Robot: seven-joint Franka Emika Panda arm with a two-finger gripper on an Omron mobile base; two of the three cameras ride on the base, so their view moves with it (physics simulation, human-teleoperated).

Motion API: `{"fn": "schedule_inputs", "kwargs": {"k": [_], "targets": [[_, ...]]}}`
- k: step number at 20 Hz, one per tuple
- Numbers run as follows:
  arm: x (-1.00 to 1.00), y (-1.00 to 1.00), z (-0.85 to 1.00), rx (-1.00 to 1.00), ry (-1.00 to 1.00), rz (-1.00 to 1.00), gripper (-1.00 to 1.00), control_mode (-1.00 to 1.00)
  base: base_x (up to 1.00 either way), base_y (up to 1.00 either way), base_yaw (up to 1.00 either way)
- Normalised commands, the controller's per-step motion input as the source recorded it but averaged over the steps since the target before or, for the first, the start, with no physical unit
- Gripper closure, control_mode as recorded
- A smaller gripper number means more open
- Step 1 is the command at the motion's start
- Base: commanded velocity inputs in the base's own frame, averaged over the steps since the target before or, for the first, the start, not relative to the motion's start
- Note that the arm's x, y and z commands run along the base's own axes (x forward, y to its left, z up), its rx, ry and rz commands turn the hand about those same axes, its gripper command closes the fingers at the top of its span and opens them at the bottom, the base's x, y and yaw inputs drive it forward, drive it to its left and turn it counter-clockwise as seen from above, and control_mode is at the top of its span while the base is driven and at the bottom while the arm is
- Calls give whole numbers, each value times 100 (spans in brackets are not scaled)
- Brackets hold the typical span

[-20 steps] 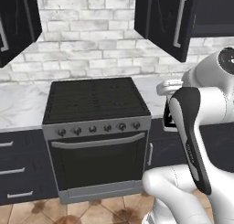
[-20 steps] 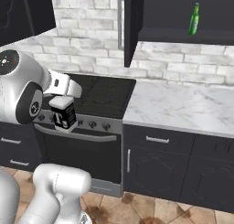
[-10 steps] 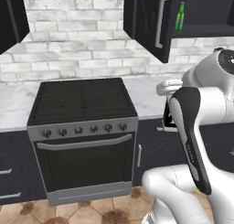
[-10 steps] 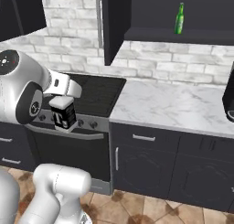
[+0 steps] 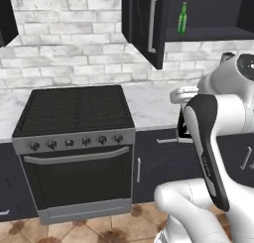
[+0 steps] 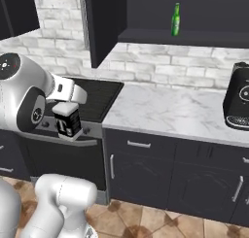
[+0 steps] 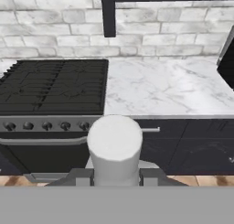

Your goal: Sort all alcoholic drinks to one cabinet, and non-alcoholic drinks to the other.

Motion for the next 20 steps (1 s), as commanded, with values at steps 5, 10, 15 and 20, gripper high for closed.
{"fn": "schedule_inputs", "kwargs": {"k": [5, 10, 15, 20], "targets": [[0, 0, 0, 0, 0, 0, 100, 100, 2, -38, 0], [0, 0, 0, 0, 0, 0, 100, 100, 6, -38, 0], [0, 0, 0, 0, 0, 0, 100, 100, 13, -41, 0], [0, 0, 0, 0, 0, 0, 100, 100, 17, -42, 0]]}}
